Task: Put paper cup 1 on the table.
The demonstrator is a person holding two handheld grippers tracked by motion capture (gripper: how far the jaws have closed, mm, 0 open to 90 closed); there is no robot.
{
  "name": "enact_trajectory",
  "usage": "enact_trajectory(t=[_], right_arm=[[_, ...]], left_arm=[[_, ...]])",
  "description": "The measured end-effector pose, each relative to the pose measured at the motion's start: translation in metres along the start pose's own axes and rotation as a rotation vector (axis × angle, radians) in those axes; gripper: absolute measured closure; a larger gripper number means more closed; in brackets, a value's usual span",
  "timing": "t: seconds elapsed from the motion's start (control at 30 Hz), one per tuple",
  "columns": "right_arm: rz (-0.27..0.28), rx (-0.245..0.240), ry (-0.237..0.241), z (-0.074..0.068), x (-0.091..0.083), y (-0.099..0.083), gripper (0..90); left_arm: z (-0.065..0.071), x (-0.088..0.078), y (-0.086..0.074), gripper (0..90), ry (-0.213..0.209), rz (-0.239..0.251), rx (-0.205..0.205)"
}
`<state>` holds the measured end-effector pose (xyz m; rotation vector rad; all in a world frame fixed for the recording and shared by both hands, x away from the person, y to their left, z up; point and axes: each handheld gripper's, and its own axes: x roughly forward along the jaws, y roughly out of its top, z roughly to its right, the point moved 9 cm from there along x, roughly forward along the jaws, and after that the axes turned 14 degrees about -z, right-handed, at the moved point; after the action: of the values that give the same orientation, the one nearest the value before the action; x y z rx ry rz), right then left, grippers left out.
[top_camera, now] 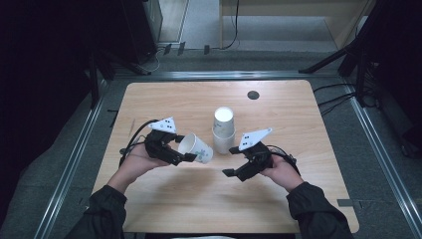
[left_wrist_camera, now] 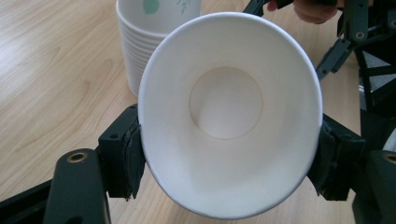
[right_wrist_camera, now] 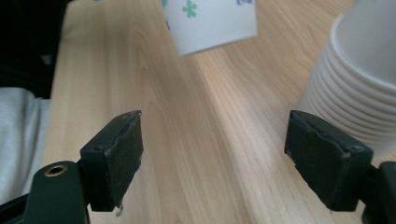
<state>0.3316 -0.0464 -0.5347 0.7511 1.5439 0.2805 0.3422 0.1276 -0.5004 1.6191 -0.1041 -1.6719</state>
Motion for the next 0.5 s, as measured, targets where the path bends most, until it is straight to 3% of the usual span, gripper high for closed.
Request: enact_trajectory(t=[0.13,0.27,0.4,0.5], right_arm=[[-0.015,0.023,-0.045,0.008,0.0,-0.003,20.7],[0.006,0.089,-0.097,0.021,-0.006,-0.004,21.0],[-0.01,0.117,-0.124,0.028,-0.005,-0.009,21.3],[-0.006,0.131,-0.127,0.031,-0.006,-0.01,21.3]], left_arm=[[-0.006,0.001,-0.004,25.6,0.023,-0.019,-0.027],[-0.014,0.002,-0.007,25.6,0.042,-0.044,-0.066],[-0.02,0.0,-0.01,25.6,0.065,-0.044,-0.086],[-0.034,-0.004,-0.021,25.5,0.109,-0.086,-0.117]])
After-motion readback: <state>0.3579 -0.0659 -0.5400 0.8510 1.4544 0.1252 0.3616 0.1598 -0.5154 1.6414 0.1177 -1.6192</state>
